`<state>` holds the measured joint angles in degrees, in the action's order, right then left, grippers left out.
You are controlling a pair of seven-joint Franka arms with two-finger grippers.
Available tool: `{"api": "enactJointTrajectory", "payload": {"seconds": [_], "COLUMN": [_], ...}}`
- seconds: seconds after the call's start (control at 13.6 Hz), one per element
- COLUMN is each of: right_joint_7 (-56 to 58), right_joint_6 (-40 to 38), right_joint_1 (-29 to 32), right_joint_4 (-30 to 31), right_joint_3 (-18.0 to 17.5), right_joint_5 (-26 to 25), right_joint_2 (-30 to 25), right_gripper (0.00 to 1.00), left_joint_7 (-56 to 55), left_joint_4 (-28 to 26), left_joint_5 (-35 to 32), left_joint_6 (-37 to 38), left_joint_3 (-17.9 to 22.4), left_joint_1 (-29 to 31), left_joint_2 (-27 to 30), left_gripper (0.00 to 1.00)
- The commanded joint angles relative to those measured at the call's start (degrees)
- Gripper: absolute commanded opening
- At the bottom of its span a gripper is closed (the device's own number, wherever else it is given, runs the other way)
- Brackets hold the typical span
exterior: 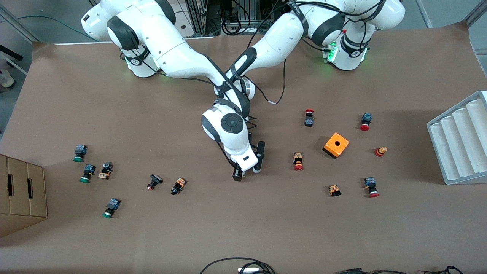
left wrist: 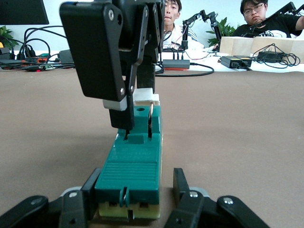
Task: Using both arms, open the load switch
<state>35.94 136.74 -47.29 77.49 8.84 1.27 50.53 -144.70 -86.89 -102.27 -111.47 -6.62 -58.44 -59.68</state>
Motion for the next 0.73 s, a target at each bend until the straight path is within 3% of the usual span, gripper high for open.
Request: {"api": "enactJointTrajectory", "payload": {"seconds": [0.0,0.66], "right_joint_7": [-0.1,0.0], "right_joint_6": [0.4,-0.1], "right_joint_1": [-0.1,0.0], "right_joint_4": [-1.4,-1.1], "right_joint_3": [0.2,0.1], "right_joint_5": [1.1,1.1], "right_joint_2": [0.7,0.1], "right_gripper": [0.73,0.72], "left_joint_7": [-1.4,-1.4], "left_joint_4": [-2.1,-2.1], "left_joint_5": [1.2,1.2], "left_joint_6": [-0.8,-0.8], "left_joint_3": [-0.6,-0.6], "left_joint_1": [-0.7,-0.6], "left_joint_2": [-1.8,-1.8], "left_gripper": [0.66,0.66]}}
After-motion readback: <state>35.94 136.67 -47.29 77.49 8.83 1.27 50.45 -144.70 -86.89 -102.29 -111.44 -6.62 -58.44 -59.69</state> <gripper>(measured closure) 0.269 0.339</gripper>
